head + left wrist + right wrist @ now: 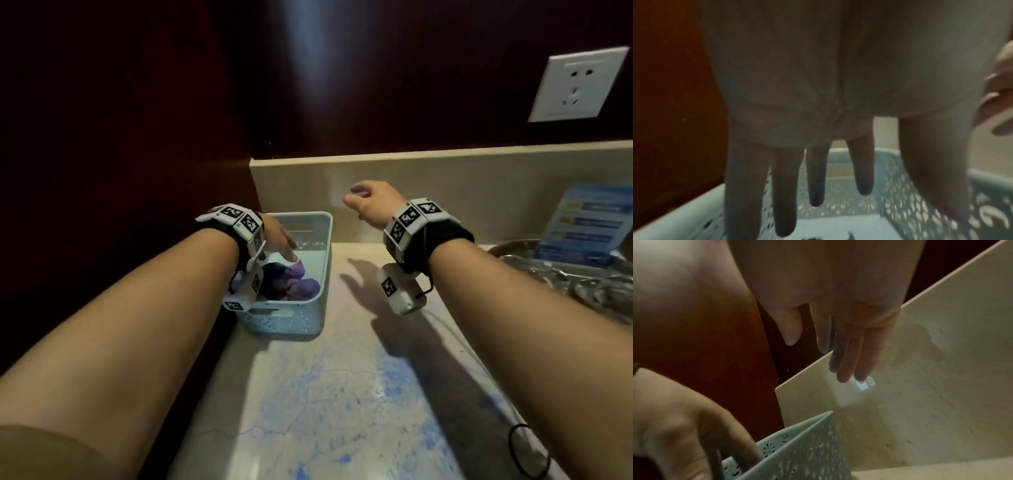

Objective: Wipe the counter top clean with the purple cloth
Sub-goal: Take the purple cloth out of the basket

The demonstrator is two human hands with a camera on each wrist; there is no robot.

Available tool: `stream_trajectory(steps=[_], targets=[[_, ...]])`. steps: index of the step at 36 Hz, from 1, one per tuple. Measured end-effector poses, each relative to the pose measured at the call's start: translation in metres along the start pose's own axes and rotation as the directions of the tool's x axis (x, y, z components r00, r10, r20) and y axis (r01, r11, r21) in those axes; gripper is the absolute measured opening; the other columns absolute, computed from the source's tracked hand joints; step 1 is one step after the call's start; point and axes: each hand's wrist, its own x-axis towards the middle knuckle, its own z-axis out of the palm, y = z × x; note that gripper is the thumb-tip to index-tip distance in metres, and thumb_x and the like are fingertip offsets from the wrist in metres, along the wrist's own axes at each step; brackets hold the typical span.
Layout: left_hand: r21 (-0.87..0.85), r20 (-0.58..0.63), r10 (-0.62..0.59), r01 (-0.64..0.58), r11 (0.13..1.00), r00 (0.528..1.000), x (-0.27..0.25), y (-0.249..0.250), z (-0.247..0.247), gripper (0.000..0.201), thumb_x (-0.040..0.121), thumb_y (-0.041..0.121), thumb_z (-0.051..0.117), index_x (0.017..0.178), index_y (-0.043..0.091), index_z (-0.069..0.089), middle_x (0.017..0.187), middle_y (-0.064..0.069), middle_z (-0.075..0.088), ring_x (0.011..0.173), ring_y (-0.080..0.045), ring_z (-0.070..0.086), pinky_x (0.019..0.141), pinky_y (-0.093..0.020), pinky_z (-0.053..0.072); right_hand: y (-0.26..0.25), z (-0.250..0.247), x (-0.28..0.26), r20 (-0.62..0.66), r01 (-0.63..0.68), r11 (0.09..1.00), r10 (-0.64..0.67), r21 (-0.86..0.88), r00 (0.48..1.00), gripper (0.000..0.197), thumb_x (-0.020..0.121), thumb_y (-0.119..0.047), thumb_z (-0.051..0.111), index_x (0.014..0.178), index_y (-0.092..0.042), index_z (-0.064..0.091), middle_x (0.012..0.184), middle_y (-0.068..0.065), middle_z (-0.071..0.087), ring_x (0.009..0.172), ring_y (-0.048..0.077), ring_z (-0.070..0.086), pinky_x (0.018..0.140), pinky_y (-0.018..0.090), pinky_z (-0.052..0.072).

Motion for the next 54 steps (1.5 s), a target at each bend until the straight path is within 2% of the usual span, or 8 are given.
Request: stream_trajectory(steps=[6, 15, 22, 26, 34, 40, 49, 54], targets=[[0.183, 0.112, -0.078, 0.056, 0.981, 0.991, -0.002, 0.006, 0.01, 0.067, 0.083, 0.051, 0.06, 0.143, 0.035, 0.034, 0.152, 0.003, 0.034, 0.138, -0.02, 0.036, 0.112, -0.029, 0.031, 0.001, 0.011, 0.002, 0.045, -0.016, 0.999, 0.014, 0.032, 0.999, 0.047, 0.092, -0.04, 0.058, 0.132, -0.017, 0.053, 0.13, 0.007, 0.058, 0.111, 0.026, 0.061, 0.101, 0.042, 0.045], [0.157, 0.239, -0.099, 0.062, 0.986, 0.966, 0.002, 0.006, 0.014, 0.068, 0.09, 0.034, 0.059, 0.148, 0.027, 0.025, 0.153, -0.006, 0.031, 0.138, -0.024, 0.034, 0.099, -0.027, 0.036, 0.004, 0.016, -0.003, 0.099, -0.035, 0.999, 0.037, -0.016, 0.994, 0.049, 0.093, -0.041, 0.057, 0.135, -0.017, 0.05, 0.134, 0.006, 0.055, 0.113, 0.025, 0.059, 0.101, 0.043, 0.045], [0.124, 0.352, -0.098, 0.058, 0.991, 0.931, 0.007, 0.008, 0.018, 0.047, 0.093, 0.021, 0.055, 0.138, 0.016, 0.044, 0.128, 0.004, 0.049, 0.116, -0.019, 0.046, 0.106, -0.031, 0.035, 0.012, 0.013, -0.014, 0.086, -0.035, 0.995, 0.043, -0.096, 0.995, 0.052, 0.093, -0.041, 0.056, 0.139, -0.017, 0.048, 0.137, 0.007, 0.053, 0.122, 0.023, 0.052, 0.102, 0.034, 0.041], [0.027, 0.324, -0.159, 0.159, 0.987, 0.933, 0.013, -0.006, 0.015, 0.028, 0.078, 0.025, 0.074, 0.101, 0.009, 0.069, 0.106, -0.007, 0.07, 0.1, -0.025, 0.064, 0.097, -0.039, 0.049, 0.013, 0.006, -0.021, 0.068, -0.042, 0.993, 0.05, -0.106, 0.996, 0.051, 0.093, -0.041, 0.055, 0.138, -0.017, 0.049, 0.137, 0.007, 0.053, 0.122, 0.023, 0.052, 0.101, 0.033, 0.04], [0.235, -0.202, -0.048, 0.096, 0.967, 0.978, 0.011, -0.007, 0.005, 0.03, 0.055, 0.04, 0.078, 0.066, 0.016, 0.064, 0.074, -0.002, 0.066, 0.075, -0.024, 0.065, 0.07, -0.03, 0.056, 0.012, 0.001, -0.037, 0.061, -0.013, 0.975, 0.027, -0.221, 0.998, 0.054, 0.094, -0.043, 0.053, 0.142, -0.019, 0.043, 0.139, 0.008, 0.051, 0.124, 0.024, 0.051, 0.101, 0.035, 0.039], [0.17, -0.44, 0.038, 0.042, 0.985, 0.897, -0.02, 0.006, -0.009, 0.025, 0.079, 0.019, 0.067, 0.096, 0.002, 0.069, 0.099, -0.017, 0.069, 0.093, -0.033, 0.065, 0.067, -0.033, 0.048, 0.003, -0.002, -0.051, 0.047, 0.035, 0.926, -0.018, -0.377, 0.999, 0.06, 0.092, -0.048, 0.052, 0.144, -0.021, 0.039, 0.145, 0.01, 0.044, 0.128, 0.026, 0.048, 0.104, 0.038, 0.039], [-0.043, -0.701, 0.145, -0.244, 0.969, 0.698, -0.053, 0.031, -0.022, 0.011, 0.077, 0.016, 0.065, 0.084, 0.009, 0.059, 0.1, -0.017, 0.053, 0.097, -0.035, 0.058, 0.079, -0.033, 0.046, 0.006, -0.035, -0.077, -0.042, -0.03, 0.878, 0.011, -0.477, 0.999, 0.061, 0.091, -0.049, 0.053, 0.144, -0.022, 0.039, 0.145, 0.01, 0.044, 0.128, 0.027, 0.048, 0.104, 0.04, 0.041], [-0.155, -0.724, 0.186, -0.42, 0.894, 0.664, -0.071, 0.064, -0.018, 0.018, 0.081, 0.024, 0.062, 0.085, 0.012, 0.049, 0.096, -0.018, 0.063, 0.094, -0.033, 0.06, 0.073, -0.032, 0.041, 0.019, -0.063, -0.098, -0.1, -0.096, 0.86, 0.052, -0.5, 0.994, 0.061, 0.091, -0.05, 0.053, 0.144, -0.021, 0.04, 0.145, 0.011, 0.044, 0.127, 0.029, 0.048, 0.104, 0.039, 0.04]])
